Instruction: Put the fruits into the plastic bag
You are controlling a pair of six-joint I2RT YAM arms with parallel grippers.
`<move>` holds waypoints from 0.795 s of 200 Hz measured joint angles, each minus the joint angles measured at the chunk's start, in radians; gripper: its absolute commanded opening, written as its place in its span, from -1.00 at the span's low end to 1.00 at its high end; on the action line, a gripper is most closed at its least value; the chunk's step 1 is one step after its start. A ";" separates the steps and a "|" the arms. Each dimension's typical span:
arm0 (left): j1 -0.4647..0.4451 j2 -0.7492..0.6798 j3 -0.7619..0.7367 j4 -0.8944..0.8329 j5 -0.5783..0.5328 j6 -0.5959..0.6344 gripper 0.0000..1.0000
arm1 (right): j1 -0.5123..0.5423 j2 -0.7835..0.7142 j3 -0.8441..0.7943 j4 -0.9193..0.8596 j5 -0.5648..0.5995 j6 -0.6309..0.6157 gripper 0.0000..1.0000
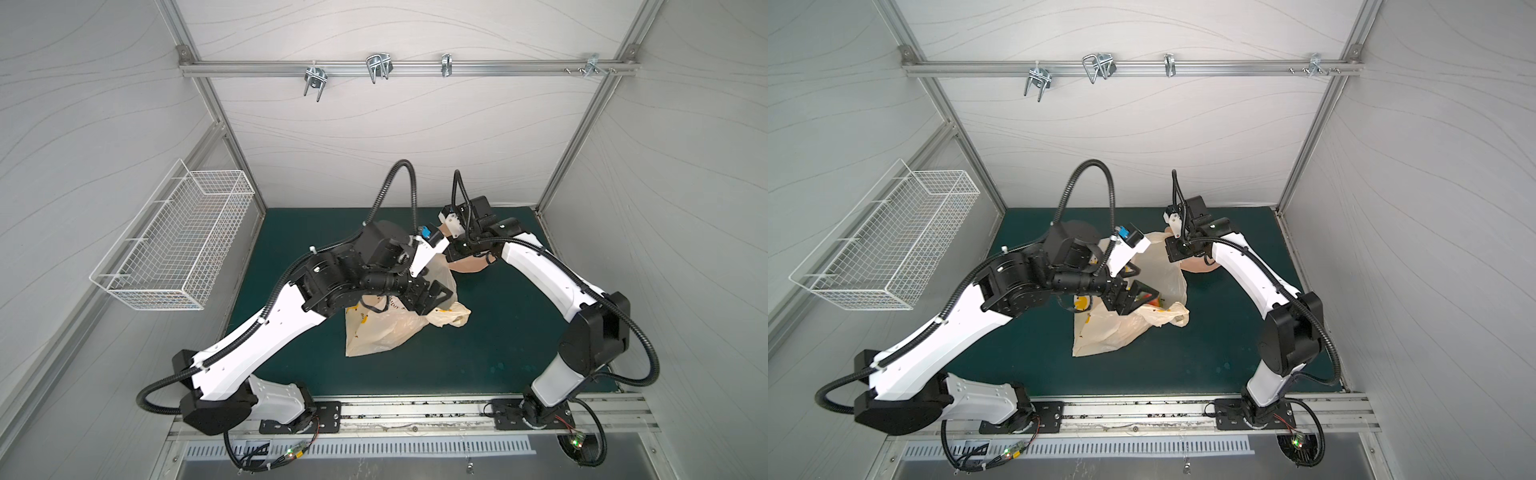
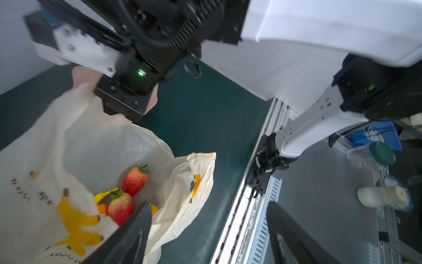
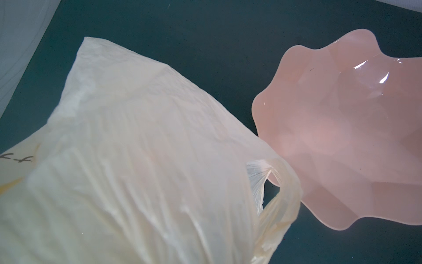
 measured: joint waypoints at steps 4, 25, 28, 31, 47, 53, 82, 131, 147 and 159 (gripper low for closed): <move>-0.010 0.012 0.000 -0.006 -0.001 0.012 0.61 | -0.001 0.000 0.000 -0.002 -0.002 0.001 -1.00; -0.060 0.086 0.000 -0.045 -0.036 0.080 0.61 | -0.003 0.000 0.000 -0.004 -0.010 0.010 -1.00; -0.066 0.095 0.000 -0.050 -0.042 0.086 0.61 | -0.004 0.000 0.000 -0.005 -0.011 0.011 -1.00; -0.071 0.103 0.000 -0.052 -0.048 0.095 0.61 | -0.004 0.000 0.000 -0.004 -0.013 0.012 -1.00; -0.099 0.148 0.000 -0.073 -0.077 0.133 0.61 | -0.005 0.000 0.000 -0.005 -0.021 0.022 -1.00; -0.106 0.161 0.000 -0.079 -0.085 0.145 0.61 | -0.005 0.000 0.000 -0.005 -0.024 0.026 -1.00; -0.130 0.213 0.004 -0.104 -0.124 0.188 0.61 | -0.005 0.000 0.000 -0.005 -0.033 0.031 -1.00; -0.154 0.272 0.027 -0.108 -0.192 0.237 0.57 | -0.005 0.000 0.000 -0.005 -0.037 0.039 -1.00; -0.162 0.291 0.029 -0.106 -0.206 0.245 0.54 | -0.005 0.000 0.000 -0.005 -0.040 0.044 -1.00; -0.165 0.308 0.033 -0.100 -0.213 0.252 0.51 | -0.006 0.000 0.000 -0.005 -0.042 0.047 -1.00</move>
